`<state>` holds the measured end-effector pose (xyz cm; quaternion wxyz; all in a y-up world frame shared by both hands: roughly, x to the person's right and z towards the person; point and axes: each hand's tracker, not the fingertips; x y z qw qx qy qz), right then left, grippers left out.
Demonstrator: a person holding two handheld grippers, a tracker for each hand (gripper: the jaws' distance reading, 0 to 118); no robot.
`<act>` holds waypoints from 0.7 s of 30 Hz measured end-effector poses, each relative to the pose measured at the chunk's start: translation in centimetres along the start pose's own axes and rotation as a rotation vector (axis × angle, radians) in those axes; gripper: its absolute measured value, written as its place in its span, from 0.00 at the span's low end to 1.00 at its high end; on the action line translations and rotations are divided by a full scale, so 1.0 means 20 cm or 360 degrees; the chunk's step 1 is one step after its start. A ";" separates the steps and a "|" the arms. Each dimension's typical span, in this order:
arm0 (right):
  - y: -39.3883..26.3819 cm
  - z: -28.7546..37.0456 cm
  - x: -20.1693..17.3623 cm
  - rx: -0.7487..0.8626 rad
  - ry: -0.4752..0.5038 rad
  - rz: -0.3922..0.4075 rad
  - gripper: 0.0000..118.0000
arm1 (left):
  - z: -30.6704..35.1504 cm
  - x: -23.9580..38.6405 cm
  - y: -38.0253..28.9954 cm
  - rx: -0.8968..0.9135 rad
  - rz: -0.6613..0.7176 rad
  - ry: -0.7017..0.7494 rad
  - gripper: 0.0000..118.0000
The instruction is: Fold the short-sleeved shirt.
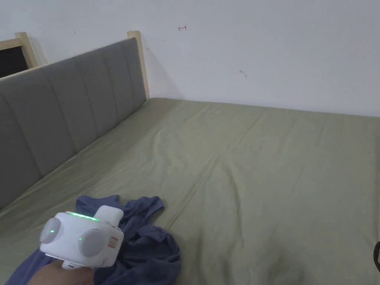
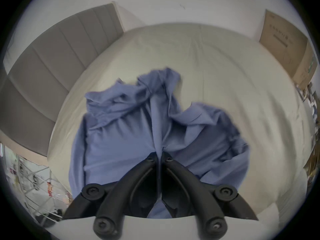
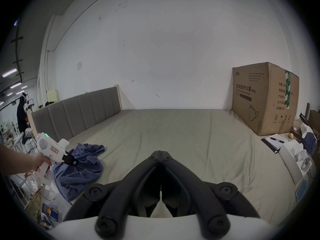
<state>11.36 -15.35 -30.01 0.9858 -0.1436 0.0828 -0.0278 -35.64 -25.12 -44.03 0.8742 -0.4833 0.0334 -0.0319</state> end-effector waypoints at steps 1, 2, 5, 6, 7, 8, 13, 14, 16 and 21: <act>0.02 0.02 0.01 0.0010 0.0000 -0.0001 0.00 | 0.08 -0.06 0.02 0.0064 0.0058 -0.0030 0.02; 0.03 0.04 0.02 0.0026 -0.0008 0.0003 0.00 | 0.17 -0.10 0.04 0.0119 0.0126 -0.0046 0.02; 0.07 0.10 0.06 0.0093 -0.0028 0.0003 0.00 | 0.45 -0.22 0.08 0.0261 0.0317 -0.0128 0.02; 0.09 0.12 0.08 0.0114 -0.0035 -0.0006 0.00 | 0.54 -0.24 0.10 0.0318 0.0355 -0.0161 0.02; 0.10 0.15 0.09 0.0140 -0.0044 -0.0021 0.00 | 0.66 -0.26 0.13 0.0418 0.0394 -0.0191 0.02; 0.11 0.16 0.11 0.0159 -0.0050 -0.0034 0.00 | 0.76 -0.27 0.15 0.0498 0.0424 -0.0231 0.02; 0.15 0.25 0.19 0.0219 -0.0069 -0.0100 0.00 | 1.33 -0.06 0.34 0.0935 0.0366 -0.0408 0.02; 0.15 0.27 0.21 0.0226 -0.0077 -0.0106 0.00 | 1.41 0.00 0.38 0.0986 0.0330 -0.0477 0.02; 0.16 0.31 0.25 0.0245 -0.0105 -0.0127 0.00 | 1.57 0.19 0.47 0.1063 0.0235 -0.0598 0.02; 0.17 0.42 0.39 0.0317 -0.0193 -0.0213 0.00 | 1.75 0.70 0.64 0.1187 0.0040 -0.0952 0.02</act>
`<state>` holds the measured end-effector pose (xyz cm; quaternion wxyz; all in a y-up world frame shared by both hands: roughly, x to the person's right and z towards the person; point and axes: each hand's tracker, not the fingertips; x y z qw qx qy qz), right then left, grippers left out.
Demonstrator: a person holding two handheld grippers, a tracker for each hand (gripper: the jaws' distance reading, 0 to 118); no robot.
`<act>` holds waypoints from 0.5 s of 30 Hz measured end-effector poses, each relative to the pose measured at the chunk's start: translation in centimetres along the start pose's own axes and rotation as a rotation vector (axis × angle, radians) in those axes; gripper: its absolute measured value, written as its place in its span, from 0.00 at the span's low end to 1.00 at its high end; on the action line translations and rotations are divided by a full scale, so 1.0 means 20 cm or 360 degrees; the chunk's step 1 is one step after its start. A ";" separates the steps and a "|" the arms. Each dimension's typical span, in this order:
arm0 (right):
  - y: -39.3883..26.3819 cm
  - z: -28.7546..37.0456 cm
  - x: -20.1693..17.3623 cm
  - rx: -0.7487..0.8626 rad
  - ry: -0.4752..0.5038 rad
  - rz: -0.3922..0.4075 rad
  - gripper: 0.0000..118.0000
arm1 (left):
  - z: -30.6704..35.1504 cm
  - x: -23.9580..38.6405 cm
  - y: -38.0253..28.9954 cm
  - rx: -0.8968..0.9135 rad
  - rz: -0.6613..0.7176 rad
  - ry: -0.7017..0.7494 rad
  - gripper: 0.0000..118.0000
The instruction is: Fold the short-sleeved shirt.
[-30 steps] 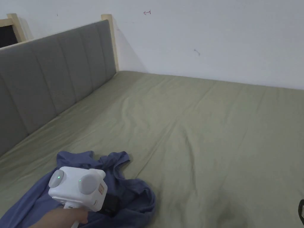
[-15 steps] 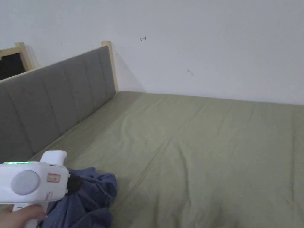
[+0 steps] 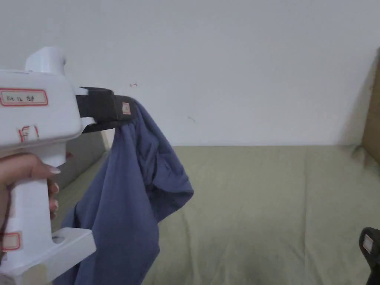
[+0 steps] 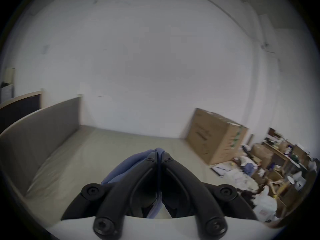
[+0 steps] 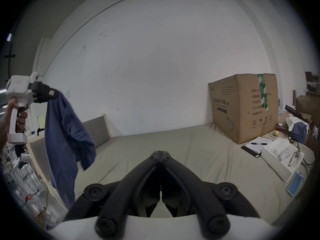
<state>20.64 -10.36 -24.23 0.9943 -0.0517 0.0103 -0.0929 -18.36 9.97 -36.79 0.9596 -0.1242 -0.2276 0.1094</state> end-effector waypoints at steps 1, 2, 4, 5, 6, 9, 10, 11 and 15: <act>0.01 0.02 0.04 0.0008 -0.0023 -0.0010 0.00 | -0.08 0.10 -0.01 -0.0025 -0.0006 -0.0070 0.02; 0.02 0.03 0.07 0.0016 -0.0047 -0.0017 0.00 | -0.15 0.17 -0.02 -0.0048 -0.0014 -0.0119 0.02; 0.03 0.06 0.14 0.0036 -0.0114 -0.0023 0.00 | -0.32 0.32 -0.11 -0.0116 -0.0047 -0.0201 0.02; 0.03 0.08 0.17 0.0042 -0.0138 -0.0023 0.00 | -0.40 0.38 -0.16 -0.0147 -0.0073 -0.0232 0.02; 0.03 0.10 0.21 0.0047 -0.0168 -0.0019 0.00 | -0.49 0.46 -0.24 -0.0180 -0.0094 -0.0257 0.02; 0.01 0.13 0.30 0.0042 -0.0244 0.0007 0.00 | -0.77 0.59 -0.54 -0.0360 -0.0111 -0.0308 0.02; 0.00 0.13 0.32 0.0027 -0.0268 0.0014 0.00 | -0.86 0.62 -0.67 -0.0455 -0.0109 -0.0302 0.02; -0.02 0.14 0.35 0.0011 -0.0286 0.0016 0.00 | -0.94 0.63 -0.81 -0.0558 -0.0105 -0.0266 0.02; -0.10 0.14 0.43 -0.0081 -0.0353 -0.0007 0.00 | -1.19 0.61 -1.39 -0.0984 -0.0156 -0.0137 0.02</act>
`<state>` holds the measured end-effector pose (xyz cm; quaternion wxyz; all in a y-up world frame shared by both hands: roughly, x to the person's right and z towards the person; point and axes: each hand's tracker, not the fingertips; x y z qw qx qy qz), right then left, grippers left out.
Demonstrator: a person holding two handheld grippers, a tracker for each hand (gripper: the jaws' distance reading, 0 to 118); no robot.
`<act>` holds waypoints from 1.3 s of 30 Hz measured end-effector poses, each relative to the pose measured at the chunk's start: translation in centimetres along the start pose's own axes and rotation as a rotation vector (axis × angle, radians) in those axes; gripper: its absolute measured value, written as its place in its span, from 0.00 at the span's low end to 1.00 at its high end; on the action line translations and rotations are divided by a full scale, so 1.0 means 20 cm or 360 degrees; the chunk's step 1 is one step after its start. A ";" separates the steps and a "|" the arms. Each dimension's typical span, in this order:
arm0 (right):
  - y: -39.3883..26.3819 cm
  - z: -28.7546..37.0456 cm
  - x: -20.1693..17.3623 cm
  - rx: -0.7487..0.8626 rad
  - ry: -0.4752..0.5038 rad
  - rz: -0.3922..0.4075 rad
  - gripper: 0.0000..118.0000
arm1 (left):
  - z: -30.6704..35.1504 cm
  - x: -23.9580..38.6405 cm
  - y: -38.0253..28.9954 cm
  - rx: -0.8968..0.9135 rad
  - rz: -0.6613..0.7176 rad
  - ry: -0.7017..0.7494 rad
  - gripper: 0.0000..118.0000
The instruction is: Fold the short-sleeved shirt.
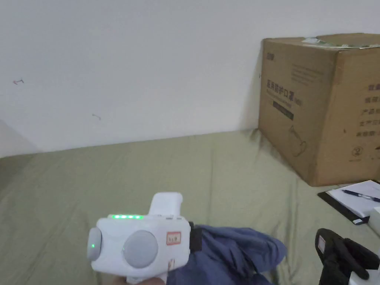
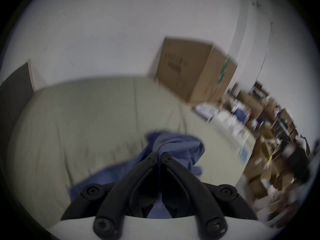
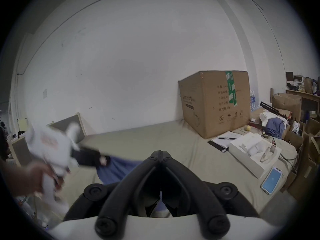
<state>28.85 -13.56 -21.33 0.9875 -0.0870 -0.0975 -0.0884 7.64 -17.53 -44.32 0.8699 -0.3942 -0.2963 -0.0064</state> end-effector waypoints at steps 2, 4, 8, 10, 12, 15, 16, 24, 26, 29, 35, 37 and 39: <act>-0.04 -0.02 0.02 -0.0054 -0.0018 -0.0003 0.00 | -0.19 -0.01 -0.17 -0.0181 -0.0042 0.0171 0.02; -0.09 -0.04 0.03 -0.0106 -0.0027 -0.0002 0.00 | -0.31 -0.03 -0.29 -0.0344 -0.0099 0.0236 0.02; -0.15 -0.08 0.01 -0.0210 -0.0005 0.0009 0.00 | -0.37 -0.10 -0.38 -0.0416 -0.0050 0.0330 0.43; -0.16 -0.09 -0.02 -0.0244 0.0019 0.0008 0.00 | -0.29 -0.15 -0.34 -0.0369 -0.0009 0.0328 0.91; -0.15 -0.09 -0.04 -0.0254 0.0038 0.0013 0.00 | -0.15 -0.20 -0.27 -0.0220 0.0030 0.0349 0.96; -0.12 -0.07 -0.08 -0.0238 0.0059 0.0039 0.00 | 0.18 -0.25 -0.17 0.0069 0.0016 0.0360 0.96; -0.10 -0.06 -0.09 -0.0213 0.0075 0.0045 0.00 | 0.31 -0.26 -0.15 0.0194 0.0012 0.0366 0.96; -0.11 0.11 -0.21 0.0201 0.0084 0.0119 0.00 | 1.04 -0.22 -0.51 0.1113 0.0194 0.0675 0.32; -0.16 0.16 -0.23 0.0330 0.0040 0.0181 0.00 | 1.07 -0.20 -0.65 0.1243 0.0209 0.0786 0.01; -0.23 0.24 -0.25 0.0442 -0.0045 0.0225 0.00 | 1.06 -0.18 -0.82 0.1249 0.0171 0.1019 0.01; -0.23 0.27 -0.25 0.0417 -0.0041 0.0253 0.00 | 1.05 -0.20 -0.93 0.1131 0.0204 0.0970 0.00; -0.21 0.27 -0.24 0.0409 -0.0047 0.0251 0.00 | 1.05 -0.20 -0.93 0.1114 0.0221 0.0964 0.00; -0.20 0.27 -0.23 0.0401 -0.0053 0.0231 0.00 | 1.05 -0.20 -0.91 0.1123 0.0247 0.0966 0.00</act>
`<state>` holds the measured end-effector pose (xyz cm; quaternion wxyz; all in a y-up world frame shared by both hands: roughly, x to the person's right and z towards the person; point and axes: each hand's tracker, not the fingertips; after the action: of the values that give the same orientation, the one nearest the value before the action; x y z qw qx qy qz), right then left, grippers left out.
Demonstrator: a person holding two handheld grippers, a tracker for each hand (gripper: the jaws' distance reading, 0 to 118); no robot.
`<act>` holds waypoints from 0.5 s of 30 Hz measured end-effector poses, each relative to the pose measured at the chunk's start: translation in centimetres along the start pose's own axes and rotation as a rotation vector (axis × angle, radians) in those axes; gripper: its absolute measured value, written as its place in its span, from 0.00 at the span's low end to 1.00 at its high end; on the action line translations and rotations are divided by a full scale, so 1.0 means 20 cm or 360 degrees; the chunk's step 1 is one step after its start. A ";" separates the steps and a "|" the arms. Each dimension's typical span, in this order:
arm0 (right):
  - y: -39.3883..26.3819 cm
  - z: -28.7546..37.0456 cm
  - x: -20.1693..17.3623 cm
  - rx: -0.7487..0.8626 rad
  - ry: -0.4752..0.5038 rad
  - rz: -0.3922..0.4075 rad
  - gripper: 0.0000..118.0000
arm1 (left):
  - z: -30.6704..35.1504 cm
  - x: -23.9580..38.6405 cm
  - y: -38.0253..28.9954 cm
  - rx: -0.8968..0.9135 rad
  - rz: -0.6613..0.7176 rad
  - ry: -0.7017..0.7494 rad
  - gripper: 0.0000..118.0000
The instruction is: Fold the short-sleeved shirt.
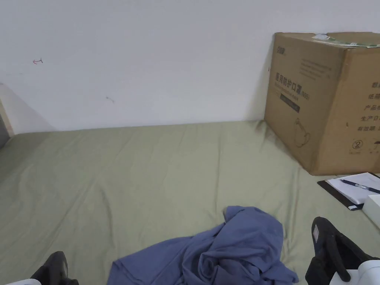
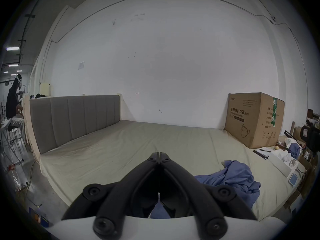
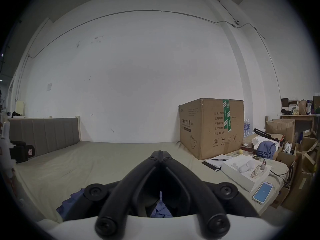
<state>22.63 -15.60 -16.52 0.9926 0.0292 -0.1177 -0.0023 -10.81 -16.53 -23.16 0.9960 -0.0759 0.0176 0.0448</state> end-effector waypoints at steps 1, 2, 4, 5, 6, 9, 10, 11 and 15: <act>0.01 -0.01 0.00 -0.0012 -0.0004 -0.0014 0.00 | -0.01 0.00 0.02 0.0003 0.0014 -0.0009 0.00; 0.02 -0.01 0.01 -0.0030 -0.0004 -0.0028 0.00 | -0.02 0.00 0.05 0.0015 0.0027 -0.0030 0.00; 0.04 -0.04 0.02 -0.0121 0.0033 -0.0050 0.00 | -0.07 0.01 0.15 0.0087 0.0026 -0.0143 0.00; 0.04 -0.05 0.02 -0.0134 0.0043 -0.0057 0.00 | -0.12 0.03 0.21 0.0071 -0.0008 -0.0124 0.00; 0.04 -0.06 0.03 -0.0146 0.0056 -0.0066 0.00 | -0.20 0.04 0.27 0.0000 -0.0069 -0.0130 0.00; 0.05 -0.10 0.05 -0.0198 0.0074 -0.0079 0.00 | -0.59 0.07 0.38 -0.0579 -0.0129 -0.0381 0.00; 0.05 -0.12 0.06 -0.0221 0.0075 -0.0082 0.00 | -0.77 0.08 0.35 -0.0867 -0.0123 -0.0493 0.00; 0.04 -0.13 0.06 -0.0240 0.0078 -0.0086 0.00 | -0.89 0.09 0.31 -0.1096 -0.0116 -0.0556 0.00; -0.01 -0.20 0.09 -0.0322 0.0075 -0.0105 0.00 | -1.26 0.10 -0.01 -0.1446 -0.0048 -0.0505 0.14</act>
<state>25.32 -15.59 -19.91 0.9924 -0.0672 -0.0924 -0.0462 -9.44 -20.42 -48.14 0.8529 -0.4960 -0.1570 0.0446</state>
